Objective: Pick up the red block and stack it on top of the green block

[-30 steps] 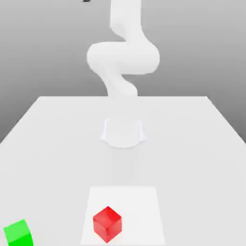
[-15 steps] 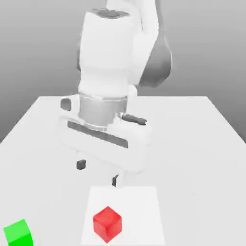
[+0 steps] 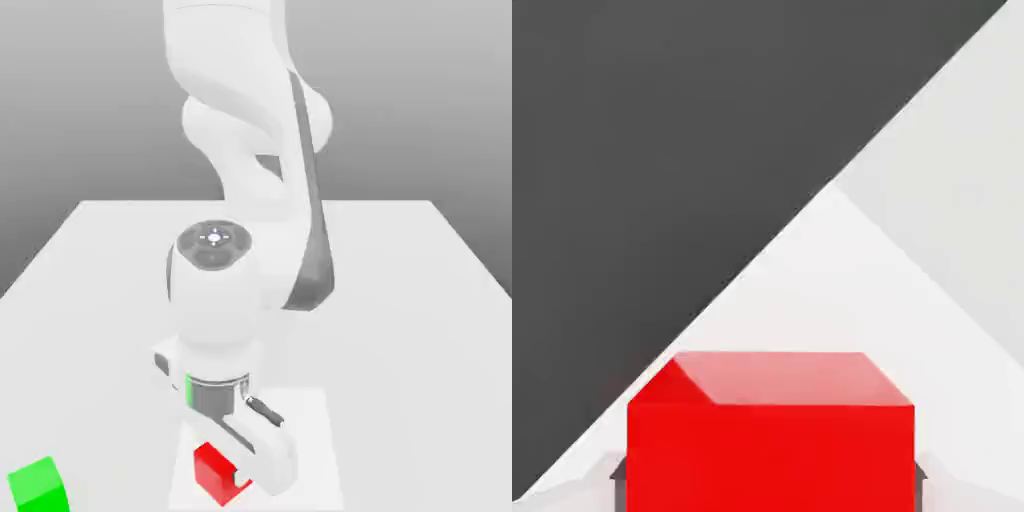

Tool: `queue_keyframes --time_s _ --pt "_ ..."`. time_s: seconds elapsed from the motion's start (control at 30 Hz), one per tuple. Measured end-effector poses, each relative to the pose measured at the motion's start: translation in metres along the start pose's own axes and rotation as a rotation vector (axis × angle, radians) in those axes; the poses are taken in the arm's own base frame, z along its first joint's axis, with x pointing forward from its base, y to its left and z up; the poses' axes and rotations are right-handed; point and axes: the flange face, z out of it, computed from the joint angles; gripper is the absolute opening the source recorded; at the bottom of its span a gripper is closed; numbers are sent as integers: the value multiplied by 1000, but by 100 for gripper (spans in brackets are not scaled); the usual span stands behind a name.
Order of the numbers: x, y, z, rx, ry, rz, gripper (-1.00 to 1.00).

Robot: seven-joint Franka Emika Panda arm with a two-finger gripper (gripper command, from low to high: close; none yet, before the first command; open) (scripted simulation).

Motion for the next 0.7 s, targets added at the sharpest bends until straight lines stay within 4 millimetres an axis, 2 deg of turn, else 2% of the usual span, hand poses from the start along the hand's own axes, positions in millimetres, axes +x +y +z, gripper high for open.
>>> queue_keyframes --time_s 0.07,0.2,0.27,0.37,0.47,0.5,0.57,0.6,0.7 --pt "0 -1 -13 1 0 1 -100" --pt "2 -1 -58 0 0 6 -100" --pt "38 -13 -70 -1 0 98 -100" --pt "111 -27 -84 -1 -1 271 -100" --pt "185 -30 -95 -1 -1 438 -100" --pt "198 -30 -87 0 -1 465 -100" --pt "208 -30 -62 0 0 486 -100" --pt "209 -29 -47 0 0 489 100" --pt "209 -29 -47 0 0 489 100"
